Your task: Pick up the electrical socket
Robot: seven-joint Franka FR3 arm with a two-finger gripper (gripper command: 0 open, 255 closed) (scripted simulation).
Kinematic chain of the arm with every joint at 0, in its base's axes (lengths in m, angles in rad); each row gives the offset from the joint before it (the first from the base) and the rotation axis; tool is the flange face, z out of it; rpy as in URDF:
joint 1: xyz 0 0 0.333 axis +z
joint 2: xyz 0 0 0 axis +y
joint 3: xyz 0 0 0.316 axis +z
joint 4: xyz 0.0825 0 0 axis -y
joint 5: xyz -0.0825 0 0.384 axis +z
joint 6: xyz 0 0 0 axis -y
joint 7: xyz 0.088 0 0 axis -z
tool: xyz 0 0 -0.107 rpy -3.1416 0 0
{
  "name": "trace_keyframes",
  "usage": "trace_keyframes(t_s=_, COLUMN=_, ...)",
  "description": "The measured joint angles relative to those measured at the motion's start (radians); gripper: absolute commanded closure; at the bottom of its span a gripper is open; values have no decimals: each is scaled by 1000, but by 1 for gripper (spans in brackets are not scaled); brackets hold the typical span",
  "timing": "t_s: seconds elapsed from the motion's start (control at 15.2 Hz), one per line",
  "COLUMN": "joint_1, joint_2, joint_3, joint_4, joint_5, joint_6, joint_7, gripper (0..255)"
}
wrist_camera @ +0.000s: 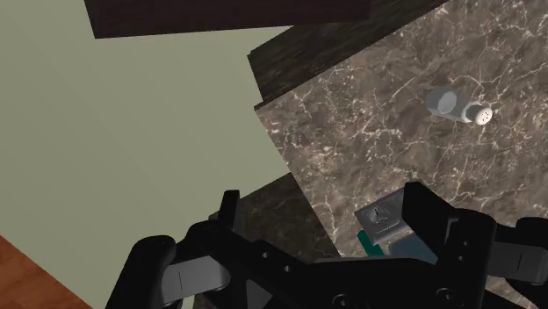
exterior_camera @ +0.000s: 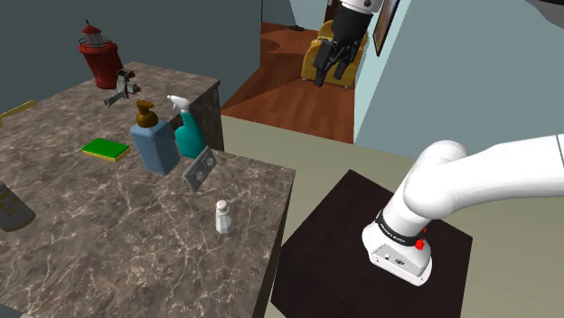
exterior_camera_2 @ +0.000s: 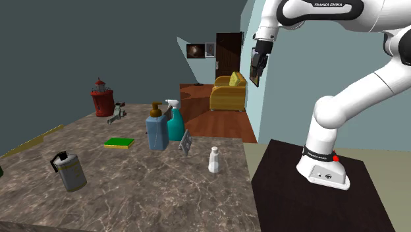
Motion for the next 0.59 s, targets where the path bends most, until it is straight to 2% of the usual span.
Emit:
trace_keyframes(t_s=0.2, joint_1=-7, joint_2=11, joint_3=38, joint_4=-7, joint_5=13, joint_6=16, joint_7=59, gripper=0)
trace_keyframes(t_s=0.59, joint_1=-41, joint_2=103, joint_3=228, joint_4=-16, joint_5=69, joint_6=101, joint_7=364, gripper=0)
